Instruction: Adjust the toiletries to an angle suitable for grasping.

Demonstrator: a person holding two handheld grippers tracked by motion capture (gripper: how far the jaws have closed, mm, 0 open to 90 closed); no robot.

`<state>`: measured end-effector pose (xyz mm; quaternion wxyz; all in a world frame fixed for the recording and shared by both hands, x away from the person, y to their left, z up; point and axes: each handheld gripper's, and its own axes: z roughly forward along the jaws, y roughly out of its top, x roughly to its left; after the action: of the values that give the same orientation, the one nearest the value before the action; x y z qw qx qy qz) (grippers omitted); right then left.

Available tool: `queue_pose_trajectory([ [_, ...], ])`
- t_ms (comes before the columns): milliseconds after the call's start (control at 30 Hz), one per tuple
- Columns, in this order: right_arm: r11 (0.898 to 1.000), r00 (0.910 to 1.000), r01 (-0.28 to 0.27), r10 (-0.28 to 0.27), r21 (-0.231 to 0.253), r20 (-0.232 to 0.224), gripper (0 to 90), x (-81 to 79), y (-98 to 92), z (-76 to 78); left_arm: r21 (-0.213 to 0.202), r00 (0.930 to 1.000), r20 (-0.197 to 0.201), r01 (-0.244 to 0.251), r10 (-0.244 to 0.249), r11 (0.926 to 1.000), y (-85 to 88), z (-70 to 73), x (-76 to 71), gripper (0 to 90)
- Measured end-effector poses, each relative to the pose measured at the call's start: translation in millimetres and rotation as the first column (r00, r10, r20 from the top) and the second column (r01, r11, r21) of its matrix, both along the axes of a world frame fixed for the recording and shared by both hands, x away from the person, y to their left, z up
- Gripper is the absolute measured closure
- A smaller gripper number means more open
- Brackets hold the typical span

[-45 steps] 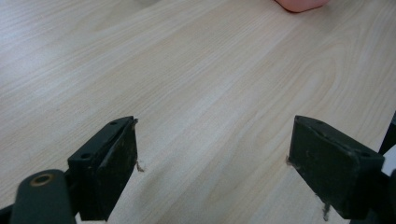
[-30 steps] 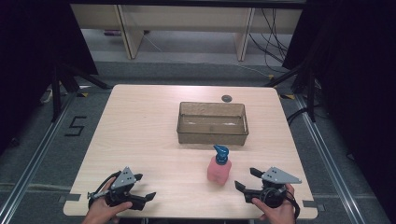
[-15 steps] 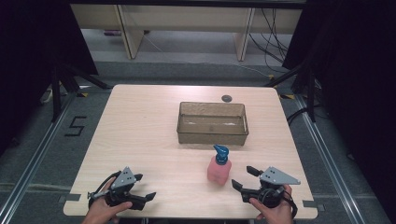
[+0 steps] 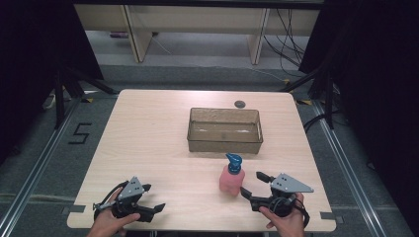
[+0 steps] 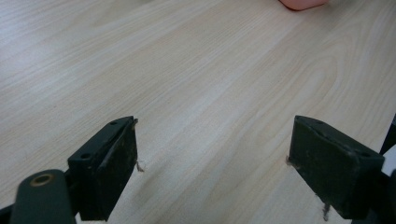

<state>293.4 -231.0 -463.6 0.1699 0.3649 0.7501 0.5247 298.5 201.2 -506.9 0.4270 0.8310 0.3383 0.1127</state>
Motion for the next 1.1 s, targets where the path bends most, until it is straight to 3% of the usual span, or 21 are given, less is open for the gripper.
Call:
queue_pose_trajectory([
  [33, 1.000, 0.9998, -0.007, 0.007, -0.008, 0.019, 21.8, 1.8, -0.1, 0.1, 0.000, 1.0000, 0.002, -0.004, 0.004, 1.0000, -0.2, -0.3, -0.2, 14.9],
  [233, 1.000, 0.9996, -0.008, 0.009, -0.024, 0.027, 23.5, 5.7, 1.0, 1.1, -0.003, 0.9999, 0.008, -0.007, 0.007, 1.0000, -0.2, -0.4, 0.1, 14.9],
  [267, 1.000, 1.0000, -0.004, 0.004, -0.009, 0.003, 23.6, 5.0, 2.5, 1.2, -0.013, 0.9999, 0.012, -0.009, 0.009, 0.9999, -0.7, -0.9, 0.1, 14.9],
  [300, 1.000, 0.9995, -0.015, 0.015, -0.001, 0.027, 24.0, 7.7, 3.3, 0.0, -0.012, 0.9999, 0.011, -0.009, 0.009, 0.9999, -0.5, -0.7, 0.1, 14.9],
  [433, 1.000, 0.9996, -0.020, 0.020, 0.012, 0.020, 24.6, 9.4, 7.4, 0.8, 0.018, 0.9999, 0.009, 0.007, -0.007, 0.9998, 1.0, 0.8, 0.1, 14.9],
  [567, 0.999, 0.9991, -0.031, 0.030, 0.026, 0.030, 24.7, 12.0, 10.8, 1.1, -0.008, 0.9999, 0.011, -0.010, 0.010, 0.9999, -0.3, -0.3, -0.3, 14.9],
  [633, 0.999, 0.9994, -0.029, 0.029, 0.021, 0.019, 24.8, 11.8, 11.4, 1.9, -0.008, 0.9999, 0.010, -0.010, 0.010, 0.9999, -0.3, -0.3, -0.2, 14.9],
  [800, 0.999, 0.9984, -0.030, 0.029, 0.018, 0.047, 25.0, 14.8, 13.7, 3.7, 0.004, 1.0000, 0.000, 0.001, -0.001, 1.0000, 0.1, 0.3, 0.2, 14.9],
  [833, 0.999, 0.9998, -0.019, 0.019, 0.039, 0.006, 25.1, 12.5, 16.3, 4.0, 0.004, 1.0000, 0.001, 0.000, 0.000, 1.0000, 0.1, 0.2, 0.2, 14.9],
  [867, 0.999, 0.9982, -0.034, 0.033, 0.022, 0.050, 25.1, 16.2, 15.9, 3.4, 0.003, 1.0000, 0.000, 0.000, 0.000, 1.0000, 0.1, 0.2, 0.1, 14.9],
  [1033, 0.999, 0.9982, -0.039, 0.038, 0.021, 0.046, 25.7, 19.5, 20.4, 3.6, -0.003, 1.0000, 0.008, -0.004, 0.004, 1.0000, -0.2, -0.3, 0.1, 14.9],
  [1067, 0.999, 0.9994, -0.029, 0.028, 0.026, 0.022, 26.0, 18.0, 21.8, 4.1, -0.003, 1.0000, 0.008, -0.003, 0.003, 1.0000, -0.2, -0.3, 0.1, 14.9],
  [1100, 0.999, 0.9983, -0.039, 0.038, 0.026, 0.043, 26.1, 20.3, 22.0, 3.6, -0.003, 1.0000, 0.008, -0.003, 0.003, 1.0000, -0.2, -0.2, 0.1, 14.9],
])
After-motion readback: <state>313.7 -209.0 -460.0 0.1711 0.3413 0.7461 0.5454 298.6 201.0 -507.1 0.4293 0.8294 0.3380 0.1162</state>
